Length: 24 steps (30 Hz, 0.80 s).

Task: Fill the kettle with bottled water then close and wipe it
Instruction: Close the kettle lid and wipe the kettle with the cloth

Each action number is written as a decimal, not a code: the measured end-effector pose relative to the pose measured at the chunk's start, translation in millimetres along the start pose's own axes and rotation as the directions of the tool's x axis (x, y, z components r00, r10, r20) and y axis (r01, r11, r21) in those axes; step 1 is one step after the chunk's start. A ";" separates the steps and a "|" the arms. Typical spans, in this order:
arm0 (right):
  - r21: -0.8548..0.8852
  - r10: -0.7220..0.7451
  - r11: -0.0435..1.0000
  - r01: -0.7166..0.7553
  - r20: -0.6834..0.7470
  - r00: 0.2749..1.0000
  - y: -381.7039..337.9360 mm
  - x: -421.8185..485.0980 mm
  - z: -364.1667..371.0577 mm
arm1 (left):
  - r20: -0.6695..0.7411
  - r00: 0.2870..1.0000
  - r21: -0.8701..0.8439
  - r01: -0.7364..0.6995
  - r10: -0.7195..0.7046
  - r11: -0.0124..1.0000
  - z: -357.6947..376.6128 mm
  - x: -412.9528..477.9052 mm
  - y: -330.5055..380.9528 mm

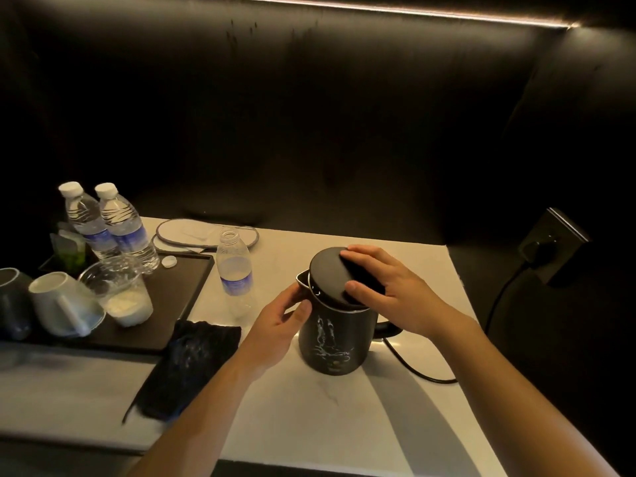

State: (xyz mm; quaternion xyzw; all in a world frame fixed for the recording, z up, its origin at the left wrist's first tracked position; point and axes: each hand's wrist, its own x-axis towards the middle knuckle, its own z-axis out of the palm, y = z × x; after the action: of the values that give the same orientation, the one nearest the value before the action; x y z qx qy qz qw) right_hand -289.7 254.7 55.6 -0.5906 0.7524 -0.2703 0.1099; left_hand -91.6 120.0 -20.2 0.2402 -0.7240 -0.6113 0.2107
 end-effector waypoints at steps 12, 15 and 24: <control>0.159 0.107 0.982 -0.104 -0.013 0.994 19.3 10.9 0.6 | -0.452 0.889 0.575 0.228 0.073 0.785 -61.0 -35.9 -65.5; 0.233 0.190 0.953 -0.194 0.042 0.981 21.5 13.6 0.6 | -0.455 0.889 0.805 0.388 0.047 0.449 -86.6 -51.1 -95.8; 0.391 0.284 0.841 -0.375 0.271 0.920 26.2 13.2 -2.7 | -0.421 0.900 0.835 0.433 -0.114 0.340 -90.0 -62.0 -123.2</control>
State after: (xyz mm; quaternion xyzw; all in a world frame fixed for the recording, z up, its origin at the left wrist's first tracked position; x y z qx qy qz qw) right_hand -316.4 247.1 45.8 -0.4364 0.7480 -0.3471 0.3598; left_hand 22.8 70.1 -127.6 0.5210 -0.8472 -0.0959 0.0394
